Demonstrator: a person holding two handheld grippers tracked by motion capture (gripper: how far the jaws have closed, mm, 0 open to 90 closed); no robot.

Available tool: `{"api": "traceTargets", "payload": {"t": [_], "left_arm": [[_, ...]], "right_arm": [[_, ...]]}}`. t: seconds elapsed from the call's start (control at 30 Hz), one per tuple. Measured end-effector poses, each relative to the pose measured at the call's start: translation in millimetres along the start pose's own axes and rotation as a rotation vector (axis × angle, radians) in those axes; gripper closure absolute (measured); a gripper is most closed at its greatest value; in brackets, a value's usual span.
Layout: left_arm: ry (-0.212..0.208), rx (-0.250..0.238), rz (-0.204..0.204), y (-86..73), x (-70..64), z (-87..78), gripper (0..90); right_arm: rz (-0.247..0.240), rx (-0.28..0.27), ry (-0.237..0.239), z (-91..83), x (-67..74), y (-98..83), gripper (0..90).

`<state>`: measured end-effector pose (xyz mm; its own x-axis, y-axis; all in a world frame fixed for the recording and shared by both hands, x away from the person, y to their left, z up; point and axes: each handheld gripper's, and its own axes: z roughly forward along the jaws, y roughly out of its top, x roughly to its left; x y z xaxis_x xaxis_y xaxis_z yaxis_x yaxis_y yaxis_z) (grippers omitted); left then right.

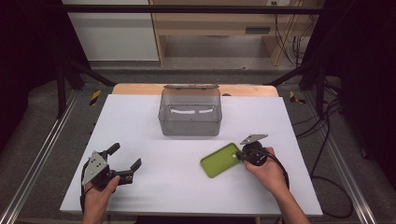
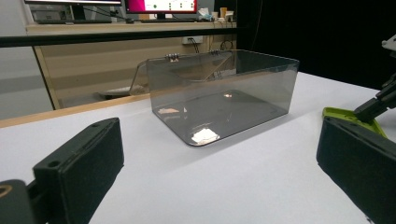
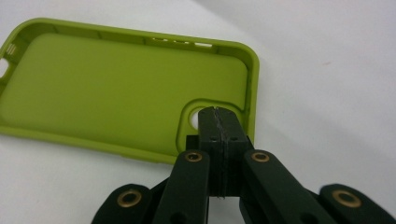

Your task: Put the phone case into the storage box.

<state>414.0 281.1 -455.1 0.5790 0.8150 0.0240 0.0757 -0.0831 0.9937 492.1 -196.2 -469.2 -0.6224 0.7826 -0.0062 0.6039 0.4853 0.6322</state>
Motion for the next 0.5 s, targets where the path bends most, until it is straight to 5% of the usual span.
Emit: {"api": "traceTargets", "payload": {"t": [0.5], "left_arm": [[-0.007, 0.014, 0.016, -0.3, -2.8, 2.0, 0.5]], "right_arm": [[0.010, -0.018, 0.035, -16.4, 10.1, -22.0, 90.0]]}}
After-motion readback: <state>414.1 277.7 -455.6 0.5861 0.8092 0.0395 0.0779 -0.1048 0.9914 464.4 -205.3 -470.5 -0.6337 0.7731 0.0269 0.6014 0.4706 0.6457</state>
